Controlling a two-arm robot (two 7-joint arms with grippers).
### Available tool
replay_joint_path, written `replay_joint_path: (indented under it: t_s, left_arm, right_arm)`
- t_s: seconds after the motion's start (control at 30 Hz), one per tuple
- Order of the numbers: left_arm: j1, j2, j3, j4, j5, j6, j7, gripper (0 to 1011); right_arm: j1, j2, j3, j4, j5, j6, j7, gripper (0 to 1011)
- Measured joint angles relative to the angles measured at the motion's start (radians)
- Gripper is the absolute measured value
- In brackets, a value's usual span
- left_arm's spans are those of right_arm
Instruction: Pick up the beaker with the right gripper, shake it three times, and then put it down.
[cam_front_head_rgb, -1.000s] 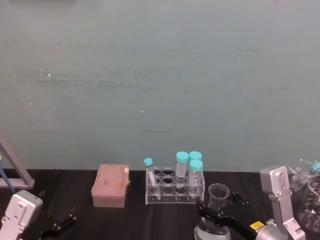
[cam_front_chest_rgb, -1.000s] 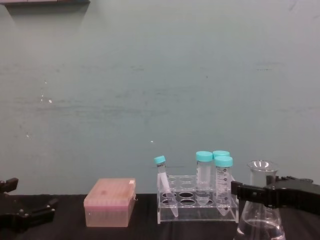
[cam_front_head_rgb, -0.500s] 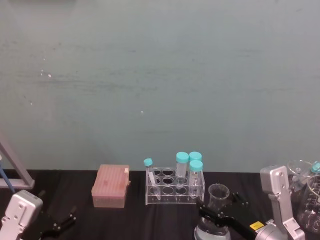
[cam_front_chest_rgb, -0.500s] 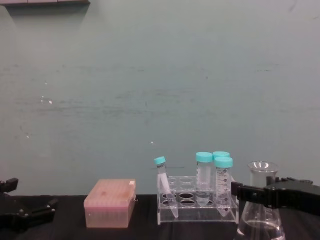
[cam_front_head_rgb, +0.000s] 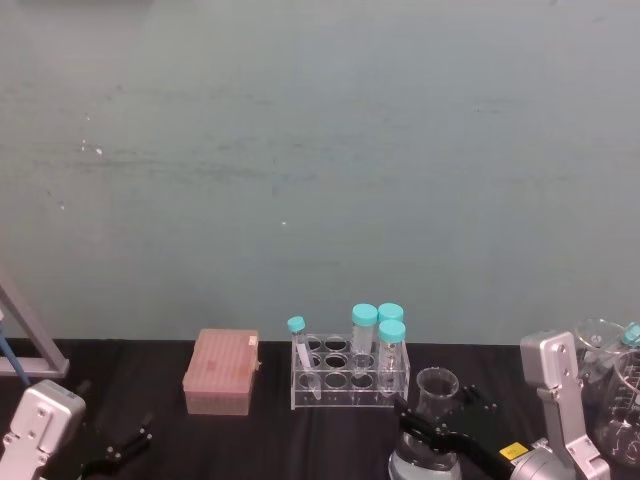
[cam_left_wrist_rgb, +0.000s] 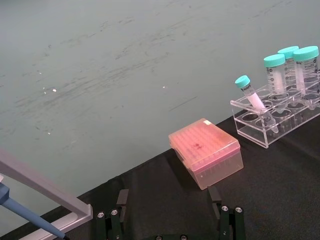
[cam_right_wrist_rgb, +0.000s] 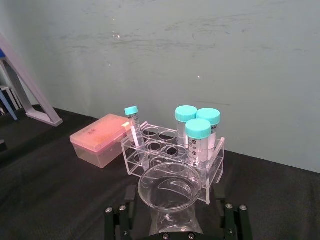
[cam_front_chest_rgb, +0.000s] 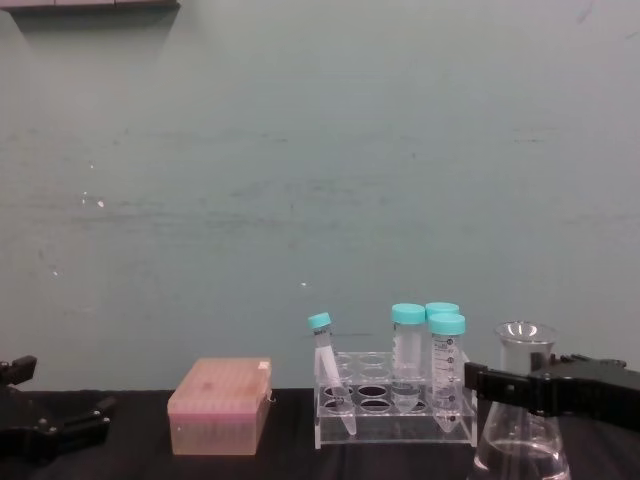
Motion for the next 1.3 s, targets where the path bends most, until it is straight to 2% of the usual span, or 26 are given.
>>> replay_joint_path:
  t_s: [0.07,0.1,0.23,0.3,0.33,0.57,1.13,1.3]
  left_arm:
    - [0.0,0.0,0.0,0.0,0.0,0.0,0.0,1000]
    - [0.0,0.0,0.0,0.0,0.0,0.0,0.0,1000]
    - [0.0,0.0,0.0,0.0,0.0,0.0,0.0,1000]
    - [0.0,0.0,0.0,0.0,0.0,0.0,0.0,1000]
    - [0.0,0.0,0.0,0.0,0.0,0.0,0.0,1000]
    - [0.0,0.0,0.0,0.0,0.0,0.0,0.0,1000]
    - [0.0,0.0,0.0,0.0,0.0,0.0,0.0,1000]
    - [0.0,0.0,0.0,0.0,0.0,0.0,0.0,1000]
  right_arm:
    - [0.0,0.0,0.0,0.0,0.0,-0.001,0.0,883]
    - [0.0,0.0,0.0,0.0,0.0,-0.001,-0.001,883]
    - [0.0,0.0,-0.001,-0.001,0.0,-0.001,-0.001,764]
    - [0.0,0.0,-0.001,-0.001,-0.001,-0.001,-0.001,736]
    - [0.0,0.0,-0.001,-0.001,-0.001,-0.001,-0.001,670]
    - [0.0,0.0,0.0,-0.001,-0.001,-0.002,-0.002,463]
    - [0.0,0.0,0.0,-0.001,-0.001,-0.003,-0.003,452]
    - [-0.002,-0.006,0.016,-0.004,0.011,-0.002,0.0,452]
